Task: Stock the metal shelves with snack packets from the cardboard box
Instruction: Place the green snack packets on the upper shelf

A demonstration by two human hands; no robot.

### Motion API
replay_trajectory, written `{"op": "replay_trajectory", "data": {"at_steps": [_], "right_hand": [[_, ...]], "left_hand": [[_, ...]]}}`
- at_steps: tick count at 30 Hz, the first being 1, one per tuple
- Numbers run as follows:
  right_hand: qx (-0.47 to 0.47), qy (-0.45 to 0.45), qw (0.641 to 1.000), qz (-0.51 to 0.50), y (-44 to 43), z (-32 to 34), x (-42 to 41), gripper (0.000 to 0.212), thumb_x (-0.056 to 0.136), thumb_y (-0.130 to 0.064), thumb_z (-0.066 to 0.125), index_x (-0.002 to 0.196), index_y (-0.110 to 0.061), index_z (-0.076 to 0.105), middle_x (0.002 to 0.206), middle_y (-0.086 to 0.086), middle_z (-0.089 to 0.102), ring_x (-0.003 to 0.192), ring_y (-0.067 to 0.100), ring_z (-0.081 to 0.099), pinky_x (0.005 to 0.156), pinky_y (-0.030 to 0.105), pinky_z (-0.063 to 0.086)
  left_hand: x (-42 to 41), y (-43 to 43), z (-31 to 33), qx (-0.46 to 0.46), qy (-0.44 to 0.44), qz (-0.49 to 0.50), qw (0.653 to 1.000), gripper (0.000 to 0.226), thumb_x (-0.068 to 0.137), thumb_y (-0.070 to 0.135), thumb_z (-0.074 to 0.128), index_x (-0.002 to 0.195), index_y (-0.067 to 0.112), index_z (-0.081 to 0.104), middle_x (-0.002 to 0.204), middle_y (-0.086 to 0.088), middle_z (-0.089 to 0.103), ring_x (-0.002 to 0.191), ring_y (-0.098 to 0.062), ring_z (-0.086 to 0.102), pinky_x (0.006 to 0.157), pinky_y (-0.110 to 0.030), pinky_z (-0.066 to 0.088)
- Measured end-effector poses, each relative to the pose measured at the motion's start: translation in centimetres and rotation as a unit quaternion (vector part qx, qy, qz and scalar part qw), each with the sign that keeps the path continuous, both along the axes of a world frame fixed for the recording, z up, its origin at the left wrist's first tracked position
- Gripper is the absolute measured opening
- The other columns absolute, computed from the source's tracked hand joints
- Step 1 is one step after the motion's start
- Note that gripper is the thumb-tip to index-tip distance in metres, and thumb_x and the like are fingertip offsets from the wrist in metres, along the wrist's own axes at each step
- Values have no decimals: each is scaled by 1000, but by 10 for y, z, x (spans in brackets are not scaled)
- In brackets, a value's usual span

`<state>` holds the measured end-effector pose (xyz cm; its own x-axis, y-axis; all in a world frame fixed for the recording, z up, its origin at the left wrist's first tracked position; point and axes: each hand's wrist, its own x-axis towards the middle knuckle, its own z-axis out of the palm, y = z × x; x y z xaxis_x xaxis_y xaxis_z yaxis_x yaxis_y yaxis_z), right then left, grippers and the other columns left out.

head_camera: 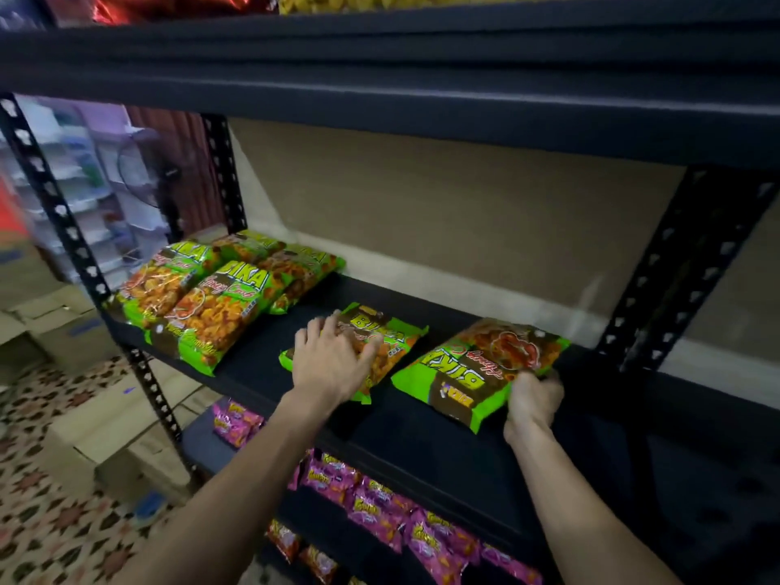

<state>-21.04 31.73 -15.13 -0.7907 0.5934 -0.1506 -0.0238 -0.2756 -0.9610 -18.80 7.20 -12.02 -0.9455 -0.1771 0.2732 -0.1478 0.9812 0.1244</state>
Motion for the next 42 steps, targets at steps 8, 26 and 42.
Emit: {"op": "replay_trajectory", "data": {"at_steps": [8, 26, 42], "right_hand": [[28, -14, 999, -40, 2, -9, -26, 28, 89, -10, 54, 115, -9, 65, 110, 10, 70, 95, 25, 67, 84, 35, 54], [36, 13, 999, 13, -6, -12, -30, 11, 90, -8, 57, 95, -14, 65, 92, 5, 70, 86, 22, 65, 74, 33, 50], [-136, 87, 985, 64, -13, 41, 5, 42, 93, 10, 39, 113, -21, 60, 95, 4, 70, 89, 26, 67, 74, 39, 57]], "left_hand": [[-29, -32, -17, 38, -70, -195, 978, 78, 88, 71, 14, 146, 29, 45, 156, 3, 37, 148, -16, 23, 122, -35, 15], [-114, -46, 6, -43, -227, -144, 962, 81, 84, 81, 37, 153, 45, 16, 164, 12, 5, 152, -29, -4, 120, -56, 9], [-53, -21, -4, 346, 222, -180, 893, 40, 95, 44, 56, 118, 11, 60, 118, -6, 59, 107, -16, 58, 96, -34, 44]]}}
